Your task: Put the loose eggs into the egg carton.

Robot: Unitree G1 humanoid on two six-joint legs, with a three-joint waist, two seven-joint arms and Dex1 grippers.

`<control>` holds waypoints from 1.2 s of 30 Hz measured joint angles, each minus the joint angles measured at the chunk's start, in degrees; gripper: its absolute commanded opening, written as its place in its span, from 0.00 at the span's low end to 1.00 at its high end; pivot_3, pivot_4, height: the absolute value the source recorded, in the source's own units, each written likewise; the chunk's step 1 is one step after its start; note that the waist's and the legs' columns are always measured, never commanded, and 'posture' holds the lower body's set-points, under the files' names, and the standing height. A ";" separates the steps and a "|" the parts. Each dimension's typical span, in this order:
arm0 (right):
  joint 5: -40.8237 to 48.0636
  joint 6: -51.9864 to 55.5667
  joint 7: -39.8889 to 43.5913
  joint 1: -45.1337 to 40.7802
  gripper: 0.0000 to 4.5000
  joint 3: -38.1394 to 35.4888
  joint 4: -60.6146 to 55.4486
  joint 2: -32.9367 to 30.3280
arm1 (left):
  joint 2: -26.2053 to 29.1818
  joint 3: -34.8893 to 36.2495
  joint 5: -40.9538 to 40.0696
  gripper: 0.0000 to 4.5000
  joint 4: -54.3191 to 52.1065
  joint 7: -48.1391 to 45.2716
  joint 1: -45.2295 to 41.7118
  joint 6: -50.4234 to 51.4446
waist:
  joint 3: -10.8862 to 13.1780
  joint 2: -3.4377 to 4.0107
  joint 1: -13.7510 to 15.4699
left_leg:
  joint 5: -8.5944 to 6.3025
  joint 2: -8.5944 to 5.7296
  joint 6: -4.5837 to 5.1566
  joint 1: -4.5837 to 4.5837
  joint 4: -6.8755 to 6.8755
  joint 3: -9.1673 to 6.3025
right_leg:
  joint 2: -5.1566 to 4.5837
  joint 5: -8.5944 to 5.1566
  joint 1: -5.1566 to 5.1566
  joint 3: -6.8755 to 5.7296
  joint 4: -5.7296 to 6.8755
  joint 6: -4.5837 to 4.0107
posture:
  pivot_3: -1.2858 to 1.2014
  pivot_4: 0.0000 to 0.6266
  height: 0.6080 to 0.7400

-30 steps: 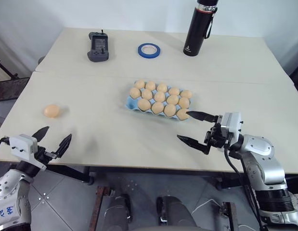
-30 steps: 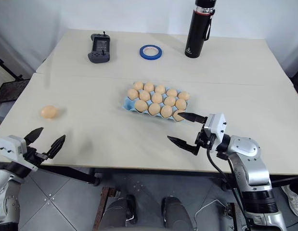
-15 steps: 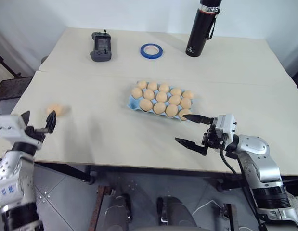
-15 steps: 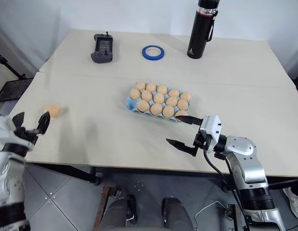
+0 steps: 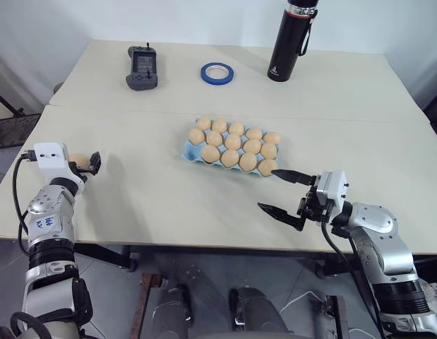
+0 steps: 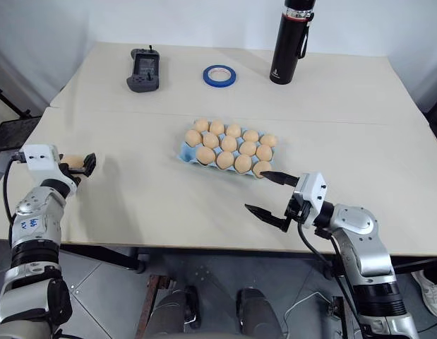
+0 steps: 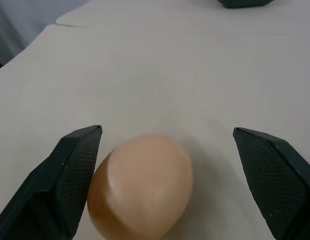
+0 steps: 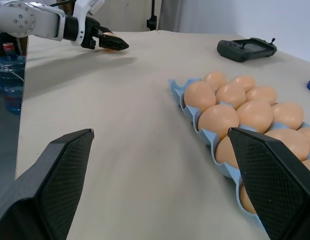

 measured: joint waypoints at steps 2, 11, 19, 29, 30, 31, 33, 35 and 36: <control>0.00 -0.01 -0.39 -0.02 1.00 -0.05 0.00 0.00 | 0.36 -0.11 0.00 0.73 1.57 -0.96 -0.35 -0.26 | 0.00 0.00 0.01 | 0.01 0.00 -0.02 0.01 0.02 -0.02 | 0.00 0.00 0.00 -0.01 0.03 0.00 | 0.52 0.24 1.00; -0.33 -0.14 -1.19 0.02 1.00 -0.28 0.19 0.00 | -0.72 -3.42 -1.24 0.43 -2.36 -8.41 -1.45 -1.03 | 0.00 -0.02 0.25 | 0.00 -0.01 -0.01 -0.02 0.01 -0.01 | -0.04 0.00 0.00 -0.03 0.03 -0.01 | 0.52 0.24 1.00; -1.24 -0.35 -2.43 0.09 1.00 -0.39 0.32 0.03 | -8.10 -16.59 -0.69 0.43 -13.46 -19.17 -10.25 3.05 | 0.00 -0.02 1.57 | 0.01 -0.10 0.02 0.00 0.13 0.06 | -0.05 0.02 0.05 0.06 0.04 0.04 | 0.52 0.24 1.00; -1.73 -0.36 -6.03 2.82 1.00 -0.85 -1.91 0.10 | -12.55 -21.89 2.16 0.43 -2.13 -24.73 -14.89 -1.22 | 0.01 -0.02 0.81 | 0.25 0.03 -0.08 -0.01 0.16 0.01 | 0.13 -0.01 0.01 0.07 0.05 0.01 | 0.52 0.24 1.00; -1.73 -0.36 -6.43 3.09 1.00 -0.87 -2.26 0.11 | -12.93 -21.91 2.19 0.51 -1.20 -25.43 -15.27 -1.71 | 0.01 -0.02 0.82 | 0.23 0.00 -0.09 -0.01 0.17 0.02 | 0.09 0.00 0.02 0.07 0.05 0.02 | 0.52 0.24 1.00; -1.73 -0.36 -6.70 3.39 1.00 -0.87 -2.52 0.12 | -13.27 -21.91 2.18 0.59 -0.16 -26.08 -15.68 -2.25 | 0.01 -0.02 0.84 | 0.19 -0.01 -0.13 -0.02 0.18 0.02 | 0.06 0.00 0.02 0.07 0.04 0.03 | 0.52 0.24 1.00; -1.74 -0.36 -7.16 3.83 1.00 -0.87 -2.78 0.12 | -13.87 -21.91 2.19 0.71 0.78 -27.12 -16.18 -3.14 | 0.01 -0.02 0.93 | 0.18 -0.04 -0.13 -0.02 0.19 0.02 | 0.03 0.01 0.03 0.06 0.05 0.04 | 0.52 0.24 1.00; -1.76 -0.36 -7.64 3.96 1.00 -0.87 -2.85 0.14 | -14.54 -21.94 2.19 0.84 1.47 -28.07 -16.75 -3.74 | 0.01 -0.02 1.05 | 0.17 -0.04 -0.14 -0.02 0.20 0.01 | 0.03 0.01 0.04 0.06 0.05 0.04 | 0.52 0.24 1.00; -1.76 -0.36 -7.81 3.96 1.00 -0.87 -2.92 0.14 | -14.72 -21.94 2.20 0.91 2.01 -28.43 -17.07 -3.92 | 0.01 -0.02 1.05 | 0.17 -0.04 -0.14 -0.02 0.21 0.01 | 0.04 0.01 0.04 0.06 0.05 0.05 | 0.52 0.24 1.00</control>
